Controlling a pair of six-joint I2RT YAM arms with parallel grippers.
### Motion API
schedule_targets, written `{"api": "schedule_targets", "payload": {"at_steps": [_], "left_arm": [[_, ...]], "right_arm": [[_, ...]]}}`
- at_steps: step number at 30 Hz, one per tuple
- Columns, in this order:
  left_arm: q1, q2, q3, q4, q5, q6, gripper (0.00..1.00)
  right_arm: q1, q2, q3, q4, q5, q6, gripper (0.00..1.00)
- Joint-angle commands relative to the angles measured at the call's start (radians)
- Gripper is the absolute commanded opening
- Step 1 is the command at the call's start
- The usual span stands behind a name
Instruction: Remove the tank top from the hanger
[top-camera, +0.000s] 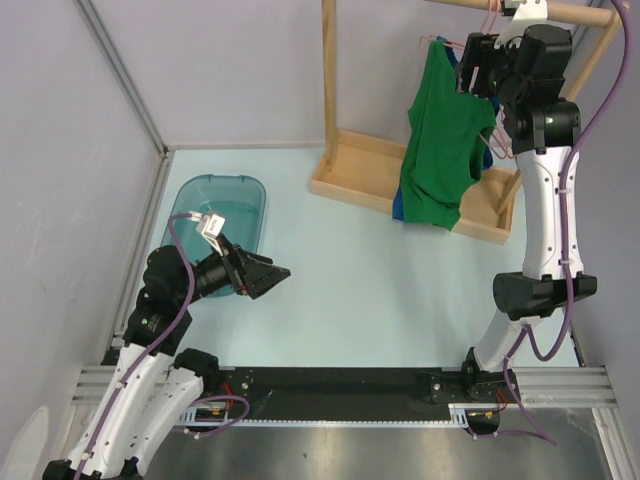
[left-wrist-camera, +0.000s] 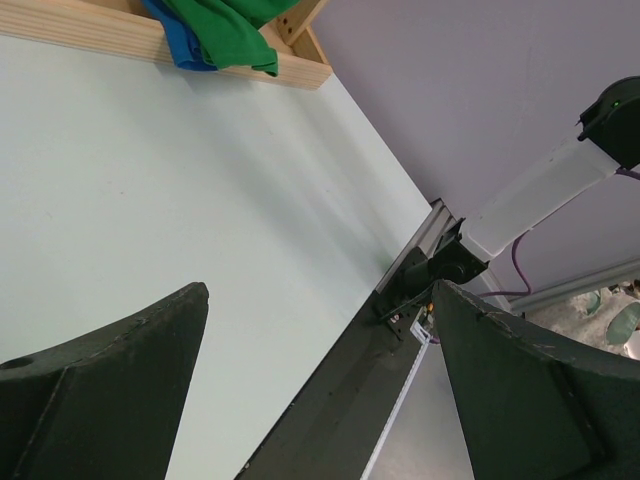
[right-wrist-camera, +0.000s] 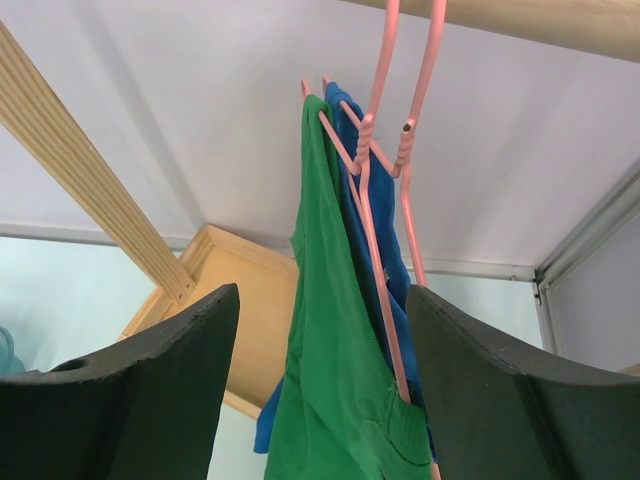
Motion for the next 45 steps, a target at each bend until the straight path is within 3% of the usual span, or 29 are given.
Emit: {"api": "schedule_targets", "payload": {"at_steps": [1, 16, 26, 31, 45], "left_arm": [[0.007, 0.005, 0.044, 0.032, 0.021, 0.011, 0.99], [0.007, 0.012, 0.040, 0.028, 0.020, 0.015, 0.99], [0.007, 0.017, 0.048, 0.011, 0.014, 0.022, 0.99], [0.007, 0.002, 0.048, -0.012, 0.005, 0.029, 0.99], [0.007, -0.021, 0.080, -0.063, -0.005, 0.042, 0.98]], "right_arm": [[-0.013, 0.017, 0.010, 0.000, -0.016, 0.009, 0.73], [-0.029, 0.063, -0.045, 0.034, -0.031, -0.010, 0.70], [-0.013, 0.069, -0.083, 0.132, -0.077, -0.008, 0.43], [0.019, 0.013, -0.206, 0.261, -0.063, -0.011, 0.37], [0.083, -0.020, -0.192, 0.354, -0.036, 0.009, 0.01]]}}
